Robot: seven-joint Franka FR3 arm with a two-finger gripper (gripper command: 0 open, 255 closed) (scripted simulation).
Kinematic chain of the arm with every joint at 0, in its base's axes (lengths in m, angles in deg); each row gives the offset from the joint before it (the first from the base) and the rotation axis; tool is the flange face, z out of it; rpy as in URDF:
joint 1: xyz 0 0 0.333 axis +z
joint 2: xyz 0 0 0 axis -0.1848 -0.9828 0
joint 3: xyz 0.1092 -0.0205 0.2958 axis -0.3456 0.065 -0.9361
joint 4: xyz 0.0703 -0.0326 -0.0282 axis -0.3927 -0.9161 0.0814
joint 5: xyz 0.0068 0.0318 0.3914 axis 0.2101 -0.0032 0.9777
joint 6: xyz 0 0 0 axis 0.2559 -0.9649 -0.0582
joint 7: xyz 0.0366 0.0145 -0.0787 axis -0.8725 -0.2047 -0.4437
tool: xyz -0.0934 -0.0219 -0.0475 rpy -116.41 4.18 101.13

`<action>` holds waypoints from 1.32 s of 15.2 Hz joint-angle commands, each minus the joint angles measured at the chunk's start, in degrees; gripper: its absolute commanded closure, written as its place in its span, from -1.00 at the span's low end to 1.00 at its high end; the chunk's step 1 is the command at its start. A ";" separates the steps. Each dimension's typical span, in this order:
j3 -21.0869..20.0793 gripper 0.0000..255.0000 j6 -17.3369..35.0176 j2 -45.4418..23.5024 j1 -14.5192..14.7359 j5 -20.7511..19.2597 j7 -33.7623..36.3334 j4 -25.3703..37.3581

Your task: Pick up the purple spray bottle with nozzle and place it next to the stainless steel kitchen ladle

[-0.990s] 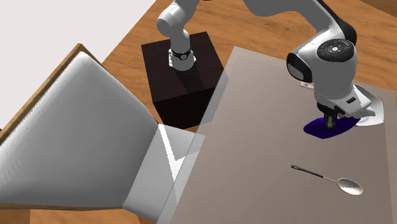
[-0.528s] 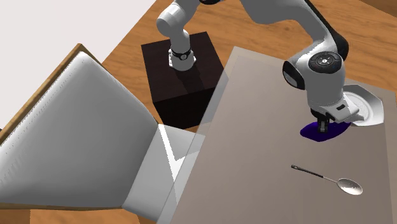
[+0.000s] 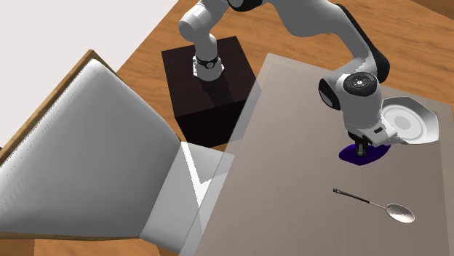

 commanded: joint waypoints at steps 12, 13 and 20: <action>-2.13 1.00 3.77 -2.96 -1.18 2.66 -3.17 -0.83; -2.13 1.00 3.77 -2.96 -1.18 2.66 -3.17 -0.83; -2.14 -1.00 3.77 -2.96 -1.18 2.67 -3.17 -0.83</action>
